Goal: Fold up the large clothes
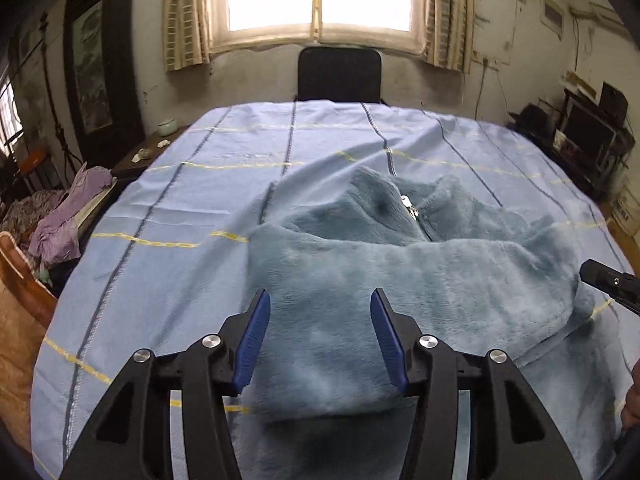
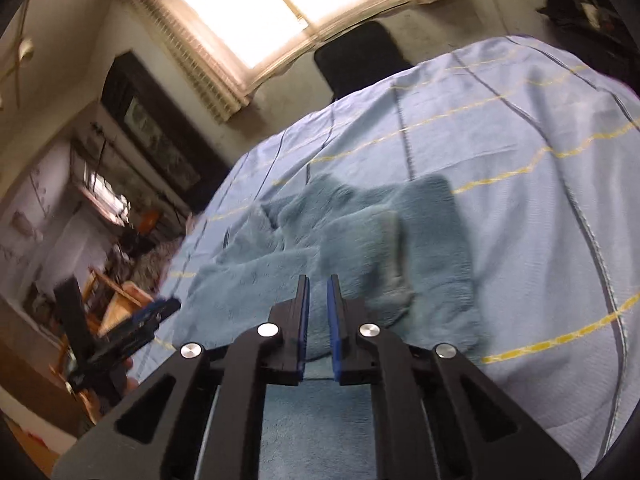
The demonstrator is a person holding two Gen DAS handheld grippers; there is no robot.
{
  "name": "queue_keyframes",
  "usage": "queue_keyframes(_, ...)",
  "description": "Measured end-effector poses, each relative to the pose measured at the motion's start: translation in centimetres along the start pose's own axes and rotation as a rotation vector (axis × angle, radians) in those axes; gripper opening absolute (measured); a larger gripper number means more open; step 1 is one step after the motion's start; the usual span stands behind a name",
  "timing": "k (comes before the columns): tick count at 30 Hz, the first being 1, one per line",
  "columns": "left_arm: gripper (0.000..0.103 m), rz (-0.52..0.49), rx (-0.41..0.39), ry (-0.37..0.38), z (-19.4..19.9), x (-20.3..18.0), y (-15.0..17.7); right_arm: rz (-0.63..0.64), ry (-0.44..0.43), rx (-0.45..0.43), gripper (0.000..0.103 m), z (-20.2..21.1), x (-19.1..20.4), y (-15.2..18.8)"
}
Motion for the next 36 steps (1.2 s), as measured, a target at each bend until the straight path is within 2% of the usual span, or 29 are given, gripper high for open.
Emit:
queue_keyframes(3,0.053,0.004,0.063,-0.028,-2.6,0.3,1.6,0.007,0.052,0.044,0.008,-2.0,-0.8,1.0)
queue_keyframes(4,0.057,0.021,0.08,-0.026,-3.5,0.6,2.3,0.003,0.081,0.055,0.006,-2.5,-1.6,1.3)
queue_keyframes(5,0.06,0.034,0.074,-0.017,-3.6,0.8,2.6,0.001,0.108,0.067,0.0,-3.0,-2.6,1.6)
queue_keyframes(6,0.06,0.052,0.072,-0.001,-3.5,1.1,2.5,-0.013,0.116,0.087,0.0,-3.6,-3.6,2.1)
queue_keyframes(9,0.067,0.065,0.074,0.005,-3.6,1.6,2.6,-0.086,0.067,0.098,0.0,-3.6,-4.2,2.2)
queue_keyframes(12,0.067,0.099,0.074,0.027,-3.1,2.3,2.5,-0.079,0.061,0.054,0.0,-2.1,-3.8,1.7)
queue_keyframes(17,0.067,0.153,0.04,0.028,-1.0,4.2,1.8,-0.051,0.108,-0.041,0.005,1.0,-4.3,-0.1)
queue_keyframes(19,0.067,0.158,0.091,0.022,-2.1,4.5,2.8,-0.078,0.116,-0.019,0.005,0.3,-5.2,0.2)
queue_keyframes(20,0.07,0.152,0.112,0.023,-2.7,4.2,3.4,-0.091,0.12,0.021,0.005,-0.7,-5.6,1.0)
queue_keyframes(21,0.07,0.152,0.115,0.027,-3.0,4.1,3.8,-0.1,0.123,0.056,0.005,-1.5,-6.1,1.6)
queue_keyframes(22,0.07,0.164,0.11,0.03,-2.8,4.3,3.5,-0.111,0.121,0.058,0.0,-1.6,-6.2,1.8)
queue_keyframes(23,0.07,0.172,0.106,0.035,-2.5,4.4,3.3,-0.124,0.113,0.053,0.0,-1.3,-6.2,1.7)
queue_keyframes(24,0.07,0.187,0.1,0.04,-1.9,4.8,3.2,-0.134,0.105,0.045,0.001,-0.7,-6.1,1.3)
queue_keyframes(28,0.069,0.212,0.093,0.117,1.3,5.0,3.7,-0.11,0.084,-0.055,0.032,4.1,-4.9,-0.1)
queue_keyframes(31,0.069,0.194,0.093,0.134,3.8,4.9,5.3,-0.06,0.086,-0.046,0.034,6.8,-4.4,1.6)
queue_keyframes(36,0.069,0.229,0.18,0.237,6.4,3.7,9.6,-0.046,0.089,0.029,0.035,8.7,-4.9,5.8)
Point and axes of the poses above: each gripper's, at about its wrist camera, not at the fingertips, and z roughly against the way its jaws point, x to its left, y to its underside, the point moved 10 cm from there along -z, roughly the way its jaws point, and after that the axes turned 8 degrees about -x, right-handed, at the moved point
